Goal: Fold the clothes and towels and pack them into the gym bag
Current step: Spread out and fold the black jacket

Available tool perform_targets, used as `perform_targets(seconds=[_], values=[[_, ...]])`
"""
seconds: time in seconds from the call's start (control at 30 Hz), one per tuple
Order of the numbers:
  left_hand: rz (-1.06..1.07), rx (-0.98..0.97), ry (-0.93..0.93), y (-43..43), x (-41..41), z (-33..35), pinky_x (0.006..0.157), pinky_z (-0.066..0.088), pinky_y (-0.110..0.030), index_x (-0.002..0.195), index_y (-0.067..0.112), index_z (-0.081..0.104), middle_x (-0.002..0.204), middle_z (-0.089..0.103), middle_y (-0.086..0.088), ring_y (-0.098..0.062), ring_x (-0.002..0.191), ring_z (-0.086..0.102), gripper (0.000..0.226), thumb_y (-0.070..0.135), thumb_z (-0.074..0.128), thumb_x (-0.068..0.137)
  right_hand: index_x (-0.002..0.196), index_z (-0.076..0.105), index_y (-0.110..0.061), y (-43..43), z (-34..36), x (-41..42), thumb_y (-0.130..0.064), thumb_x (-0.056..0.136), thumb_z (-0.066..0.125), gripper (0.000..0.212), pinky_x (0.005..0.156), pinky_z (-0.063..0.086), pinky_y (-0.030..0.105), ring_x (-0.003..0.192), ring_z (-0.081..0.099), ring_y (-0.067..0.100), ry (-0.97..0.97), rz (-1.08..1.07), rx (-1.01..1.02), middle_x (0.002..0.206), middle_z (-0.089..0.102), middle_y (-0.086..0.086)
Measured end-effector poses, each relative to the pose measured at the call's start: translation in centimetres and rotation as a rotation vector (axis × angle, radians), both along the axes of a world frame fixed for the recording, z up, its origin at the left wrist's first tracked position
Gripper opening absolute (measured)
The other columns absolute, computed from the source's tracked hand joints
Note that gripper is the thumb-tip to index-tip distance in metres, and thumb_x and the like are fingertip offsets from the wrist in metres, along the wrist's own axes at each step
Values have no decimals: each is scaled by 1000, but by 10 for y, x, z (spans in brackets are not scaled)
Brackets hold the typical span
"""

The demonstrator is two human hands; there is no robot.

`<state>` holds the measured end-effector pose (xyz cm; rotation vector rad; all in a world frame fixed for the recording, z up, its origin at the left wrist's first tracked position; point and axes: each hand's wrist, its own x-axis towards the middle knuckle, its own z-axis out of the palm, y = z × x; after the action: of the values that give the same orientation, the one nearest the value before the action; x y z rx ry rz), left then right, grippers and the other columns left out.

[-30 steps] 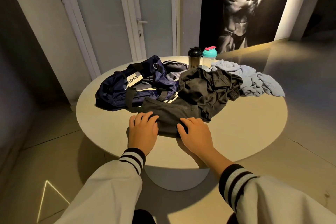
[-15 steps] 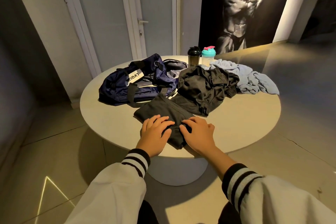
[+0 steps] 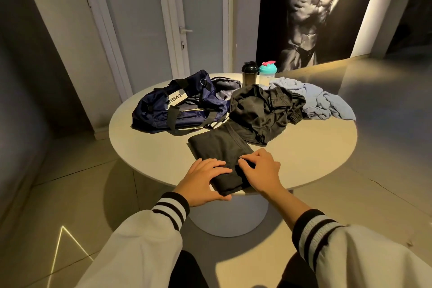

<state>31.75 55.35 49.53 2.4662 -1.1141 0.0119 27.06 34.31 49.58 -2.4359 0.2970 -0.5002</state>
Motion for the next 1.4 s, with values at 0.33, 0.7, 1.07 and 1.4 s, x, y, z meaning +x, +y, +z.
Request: perform_targets(seconds=[0.33, 0.7, 1.07, 1.4], values=[[572, -647, 418, -11, 12, 26, 92, 54, -46, 94, 27, 68, 95, 70, 3, -18, 94, 65, 53, 73, 44, 89, 129, 57, -42, -3, 36, -12, -59, 81, 69, 53, 88, 52, 22, 105, 61, 0, -176, 417, 243, 117, 65, -18], [494, -868, 486, -12, 45, 12, 96, 55, -47, 118, 48, 56, 113, 67, 16, -11, 108, 64, 48, 70, 66, 76, 118, 61, -28, 10, 29, 55, -24, 90, 69, 29, 83, 43, 23, 106, 60, 14, -91, 231, 377, 112, 66, -9], [598, -593, 315, -44, 82, 5, 106, 48, -50, 154, 40, 20, 147, 51, -2, -26, 130, 53, 63, 49, 48, 98, 145, 35, -25, 4, 6, 76, -40, 90, 68, 66, 99, 47, 34, 122, 52, 18, -219, -35, 443, 138, 51, -1], [614, -574, 207, -51, 79, 5, 100, 51, -49, 147, 48, 25, 143, 53, 2, -24, 124, 55, 60, 56, 50, 94, 106, 67, -25, 9, -3, 68, -30, 91, 60, 17, 95, 39, 46, 121, 48, 25, -398, -73, -298, 125, 53, 1]])
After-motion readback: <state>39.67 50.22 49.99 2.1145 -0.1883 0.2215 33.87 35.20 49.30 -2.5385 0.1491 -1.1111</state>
